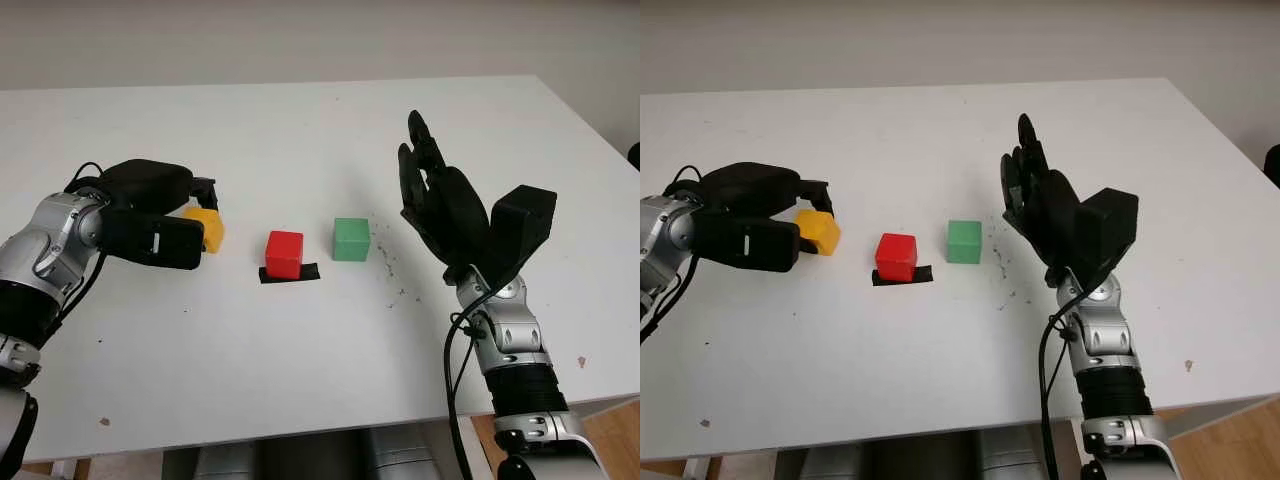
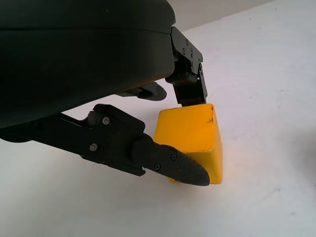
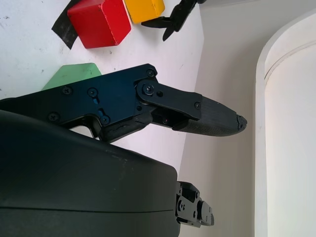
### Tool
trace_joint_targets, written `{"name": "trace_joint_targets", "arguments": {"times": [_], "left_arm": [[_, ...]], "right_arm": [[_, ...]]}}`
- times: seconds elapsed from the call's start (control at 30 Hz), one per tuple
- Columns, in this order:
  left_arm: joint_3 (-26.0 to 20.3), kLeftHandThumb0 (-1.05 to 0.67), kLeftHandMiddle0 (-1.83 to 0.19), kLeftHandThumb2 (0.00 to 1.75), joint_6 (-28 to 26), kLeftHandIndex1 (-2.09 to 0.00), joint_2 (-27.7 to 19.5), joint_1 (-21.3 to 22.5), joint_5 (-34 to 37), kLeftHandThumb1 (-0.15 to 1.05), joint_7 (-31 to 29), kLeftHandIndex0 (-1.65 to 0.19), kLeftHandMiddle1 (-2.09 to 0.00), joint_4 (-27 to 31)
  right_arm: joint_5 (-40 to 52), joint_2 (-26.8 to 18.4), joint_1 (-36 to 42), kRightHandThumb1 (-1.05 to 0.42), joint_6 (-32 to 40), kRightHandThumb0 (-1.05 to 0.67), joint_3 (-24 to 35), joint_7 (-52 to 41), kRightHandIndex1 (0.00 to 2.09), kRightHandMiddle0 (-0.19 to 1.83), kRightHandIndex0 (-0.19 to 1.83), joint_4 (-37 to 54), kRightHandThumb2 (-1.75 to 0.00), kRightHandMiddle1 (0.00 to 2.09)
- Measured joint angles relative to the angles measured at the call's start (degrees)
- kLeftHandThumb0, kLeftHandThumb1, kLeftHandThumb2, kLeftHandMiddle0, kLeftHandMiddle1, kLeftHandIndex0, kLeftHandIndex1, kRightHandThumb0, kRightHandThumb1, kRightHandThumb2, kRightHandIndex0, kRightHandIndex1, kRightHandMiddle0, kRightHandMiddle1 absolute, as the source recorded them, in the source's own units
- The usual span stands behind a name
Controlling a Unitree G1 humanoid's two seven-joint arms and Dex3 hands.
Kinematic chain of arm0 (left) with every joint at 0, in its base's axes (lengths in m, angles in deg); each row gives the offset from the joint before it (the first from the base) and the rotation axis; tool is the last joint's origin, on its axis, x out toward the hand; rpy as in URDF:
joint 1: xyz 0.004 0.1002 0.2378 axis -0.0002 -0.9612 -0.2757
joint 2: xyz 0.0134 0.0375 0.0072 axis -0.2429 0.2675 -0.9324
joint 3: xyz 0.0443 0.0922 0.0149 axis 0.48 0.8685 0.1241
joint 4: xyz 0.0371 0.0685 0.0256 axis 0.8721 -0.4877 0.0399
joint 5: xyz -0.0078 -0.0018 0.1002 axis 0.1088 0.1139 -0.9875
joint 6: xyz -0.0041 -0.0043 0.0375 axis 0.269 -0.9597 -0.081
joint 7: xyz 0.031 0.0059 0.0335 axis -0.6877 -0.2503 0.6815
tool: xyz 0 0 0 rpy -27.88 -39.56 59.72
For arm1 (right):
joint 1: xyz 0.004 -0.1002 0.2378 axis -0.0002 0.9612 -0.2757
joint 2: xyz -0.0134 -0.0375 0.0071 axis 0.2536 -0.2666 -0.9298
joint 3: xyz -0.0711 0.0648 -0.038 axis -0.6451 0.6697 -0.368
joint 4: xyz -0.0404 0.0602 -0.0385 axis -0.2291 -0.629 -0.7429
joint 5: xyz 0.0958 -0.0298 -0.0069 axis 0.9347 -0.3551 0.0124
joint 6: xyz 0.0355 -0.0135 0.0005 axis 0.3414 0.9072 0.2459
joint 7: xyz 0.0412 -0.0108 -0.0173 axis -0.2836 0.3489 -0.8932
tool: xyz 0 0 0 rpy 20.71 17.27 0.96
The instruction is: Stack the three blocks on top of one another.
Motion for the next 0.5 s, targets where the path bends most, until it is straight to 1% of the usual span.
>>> {"name": "trace_joint_targets", "arguments": {"times": [0.3,0.5], "left_arm": [[0.6,-0.37,-0.35,0.05,2.2,-1.25,-0.8,0.0,-3.3,0.97,0.5,-0.38,-0.06,1.5],[0.2,-0.38,-0.34,0.06,2.4,-1.24,-1.0,-0.2,-2.4,0.98,0.0,-0.39,-0.05,6.5]], "right_arm": [[0.1,0.0,0.0,-1.05,0.0,-0.68,0.0,0.0,0.00,-0.19,-0.19,0.0,-0.68,0.00],[0.2,0.2,0.0,-1.05,0.0,-0.68,0.0,0.1,0.00,-0.19,-0.19,0.0,-0.67,0.00]]}}
